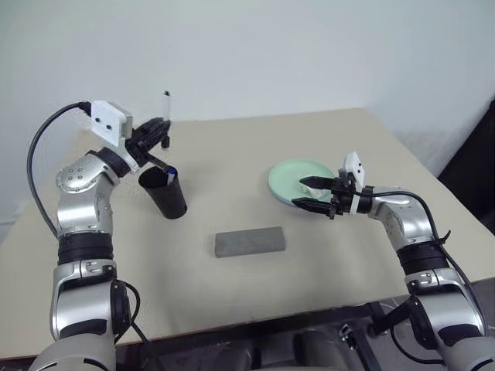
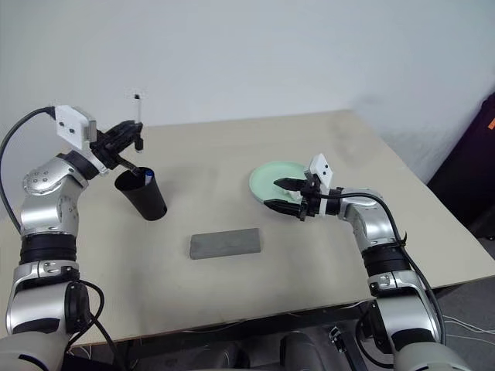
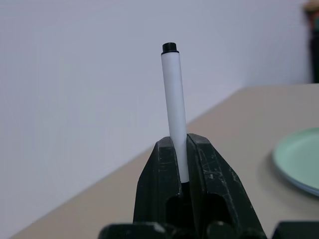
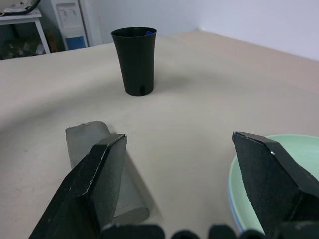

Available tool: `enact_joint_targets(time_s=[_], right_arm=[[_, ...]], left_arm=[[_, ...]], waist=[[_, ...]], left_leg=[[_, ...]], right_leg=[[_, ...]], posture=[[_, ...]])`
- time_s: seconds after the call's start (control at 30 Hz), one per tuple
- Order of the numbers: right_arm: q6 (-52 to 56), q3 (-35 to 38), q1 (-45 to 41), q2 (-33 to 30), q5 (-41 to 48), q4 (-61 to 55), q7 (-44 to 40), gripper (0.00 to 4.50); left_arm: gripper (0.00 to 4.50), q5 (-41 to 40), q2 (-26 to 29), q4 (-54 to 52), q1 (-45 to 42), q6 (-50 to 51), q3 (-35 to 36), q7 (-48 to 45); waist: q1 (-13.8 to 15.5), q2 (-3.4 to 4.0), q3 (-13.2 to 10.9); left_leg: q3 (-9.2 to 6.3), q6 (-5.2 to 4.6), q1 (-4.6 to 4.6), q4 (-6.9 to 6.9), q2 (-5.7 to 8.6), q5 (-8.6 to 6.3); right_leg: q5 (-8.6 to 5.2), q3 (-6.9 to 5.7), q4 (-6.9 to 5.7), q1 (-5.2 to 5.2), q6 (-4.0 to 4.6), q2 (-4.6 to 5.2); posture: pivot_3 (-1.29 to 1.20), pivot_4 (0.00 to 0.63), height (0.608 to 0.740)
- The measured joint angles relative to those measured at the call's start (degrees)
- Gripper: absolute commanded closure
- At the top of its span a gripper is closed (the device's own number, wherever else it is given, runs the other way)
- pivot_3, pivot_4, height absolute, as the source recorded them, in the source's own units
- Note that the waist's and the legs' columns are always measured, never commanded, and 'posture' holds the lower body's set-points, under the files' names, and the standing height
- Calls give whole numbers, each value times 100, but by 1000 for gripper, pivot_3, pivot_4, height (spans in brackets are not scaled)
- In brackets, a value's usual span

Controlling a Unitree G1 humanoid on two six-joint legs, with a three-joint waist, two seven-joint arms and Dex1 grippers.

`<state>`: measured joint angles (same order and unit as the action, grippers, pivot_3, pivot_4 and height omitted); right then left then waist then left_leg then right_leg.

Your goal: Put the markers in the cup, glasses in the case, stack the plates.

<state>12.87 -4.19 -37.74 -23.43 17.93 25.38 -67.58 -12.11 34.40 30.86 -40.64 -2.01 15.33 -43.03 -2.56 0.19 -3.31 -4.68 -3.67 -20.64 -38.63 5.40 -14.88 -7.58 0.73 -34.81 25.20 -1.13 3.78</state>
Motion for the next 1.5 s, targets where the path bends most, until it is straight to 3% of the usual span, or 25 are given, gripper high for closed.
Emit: enact_joint_targets(time_s=[0.27, 0.83, 0.97, 1.1, 1.5], right_arm=[[-13, -8, -43, 13, 0, 6, 6, 805], [-24, -7, -42, 12, 2, 6, 2, 805], [-29, -7, -42, 13, 2, 6, -1, 805], [-29, -7, -43, 14, 2, 6, -2, 805], [-19, -8, -38, 15, 6, -7, -7, 805]], left_arm=[[4476, 201, -178, 651, 268, -708, 3, 724], [4476, -8, -465, 941, 584, -726, 21, 878], [3428, -31, -508, 837, 641, -686, 23, 928], [2102, -31, -514, 765, 678, -651, 25, 979], [2102, -135, -518, 509, 692, -643, 55, 1043]], waist=[[0, -1, 1], [0, -5, 3], [2, -6, 4], [0, -6, 4], [0, -7, 4]], left_leg=[[0, 0, 0, 1, 3, 0], [0, -1, 0, 0, 2, 0], [0, 0, 1, 0, 2, 0], [0, -1, 2, -1, 2, 0], [0, 0, -2, 0, 2, 0]], right_leg=[[1, 0, 0, 1, 2, 1], [2, -2, 1, -1, 3, 2], [2, -2, 0, -2, 3, 2], [2, -2, 0, -4, 3, 2], [2, -2, 2, -2, 3, 2]], posture=[[0, 0, 740], [0, 0, 740], [0, 0, 740], [0, 0, 740], [0, 0, 740]])
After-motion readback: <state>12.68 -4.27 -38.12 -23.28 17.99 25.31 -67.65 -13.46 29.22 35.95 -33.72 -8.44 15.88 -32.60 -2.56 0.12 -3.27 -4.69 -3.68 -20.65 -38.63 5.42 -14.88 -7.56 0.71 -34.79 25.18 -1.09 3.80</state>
